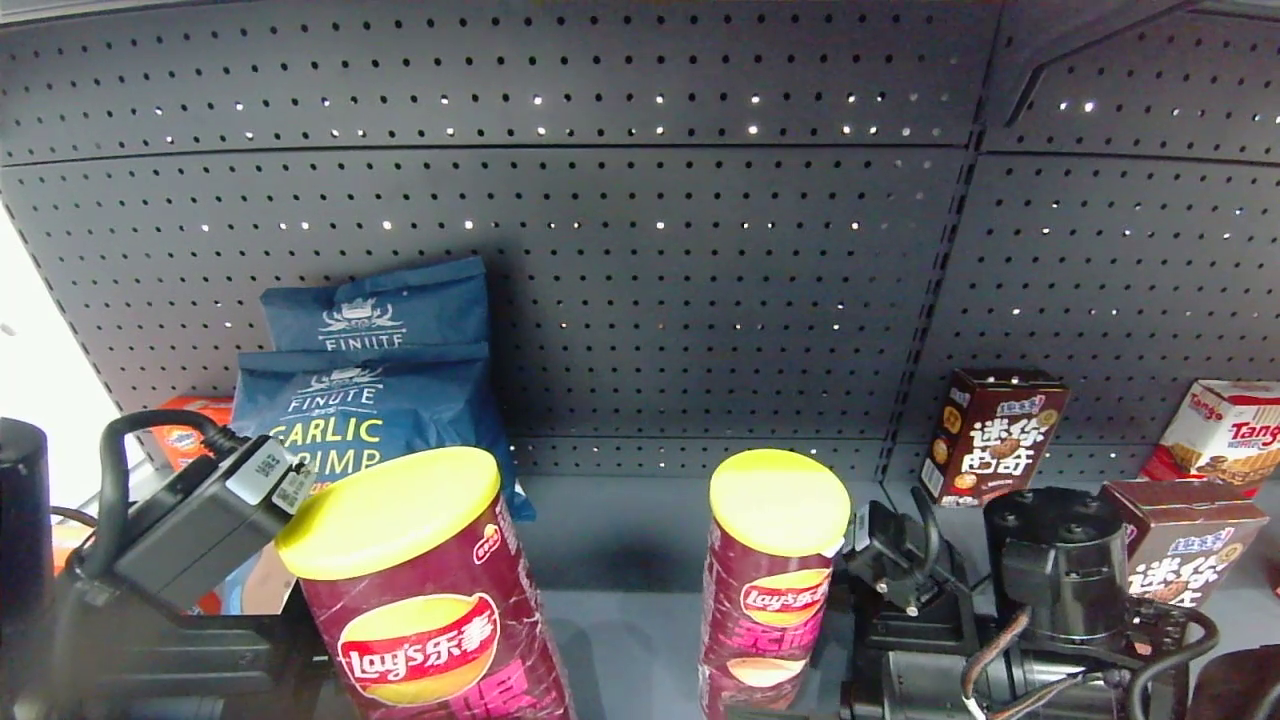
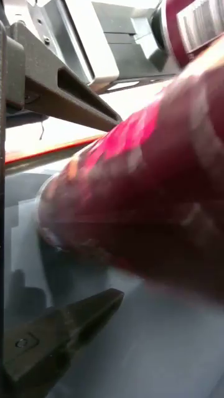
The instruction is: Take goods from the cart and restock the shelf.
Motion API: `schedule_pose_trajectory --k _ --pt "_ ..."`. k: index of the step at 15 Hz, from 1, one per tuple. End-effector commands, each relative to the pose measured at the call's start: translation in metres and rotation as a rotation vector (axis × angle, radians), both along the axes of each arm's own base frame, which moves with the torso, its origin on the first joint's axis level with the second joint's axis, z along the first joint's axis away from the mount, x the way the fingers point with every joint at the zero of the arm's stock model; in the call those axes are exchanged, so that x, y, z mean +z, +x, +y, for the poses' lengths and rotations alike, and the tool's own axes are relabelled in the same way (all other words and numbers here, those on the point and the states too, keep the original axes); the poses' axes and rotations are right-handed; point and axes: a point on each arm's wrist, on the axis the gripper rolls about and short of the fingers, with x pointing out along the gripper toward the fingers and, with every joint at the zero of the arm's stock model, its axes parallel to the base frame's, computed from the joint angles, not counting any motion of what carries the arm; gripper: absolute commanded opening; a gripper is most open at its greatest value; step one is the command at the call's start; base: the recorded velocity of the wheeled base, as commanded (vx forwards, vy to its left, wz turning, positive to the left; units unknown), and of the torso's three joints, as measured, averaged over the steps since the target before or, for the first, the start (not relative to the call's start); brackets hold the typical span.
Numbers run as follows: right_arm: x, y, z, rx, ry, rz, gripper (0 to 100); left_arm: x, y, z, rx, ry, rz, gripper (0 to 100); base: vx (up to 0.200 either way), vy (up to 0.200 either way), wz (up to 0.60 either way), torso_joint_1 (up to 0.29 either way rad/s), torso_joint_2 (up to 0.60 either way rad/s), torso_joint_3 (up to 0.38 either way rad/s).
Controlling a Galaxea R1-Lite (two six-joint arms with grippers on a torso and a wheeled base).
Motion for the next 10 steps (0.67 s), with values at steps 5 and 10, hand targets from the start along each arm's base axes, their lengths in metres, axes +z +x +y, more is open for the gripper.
schedule_pose_trajectory --k 5,10 --pt "0.012 -0.039 -0.035 -0.014 0.021 -0.024 100 -0.001 -0.001 0.000 -0.001 0.001 0.002 0 0.000 0.000 0.00 0.000 0.00 0.000" --pt "0.011 -0.043 -0.039 -0.014 0.021 -0.023 100 -0.001 -0.001 0.000 -0.004 0.000 0.002 0 0.000 0.000 0.00 0.000 0.00 0.000"
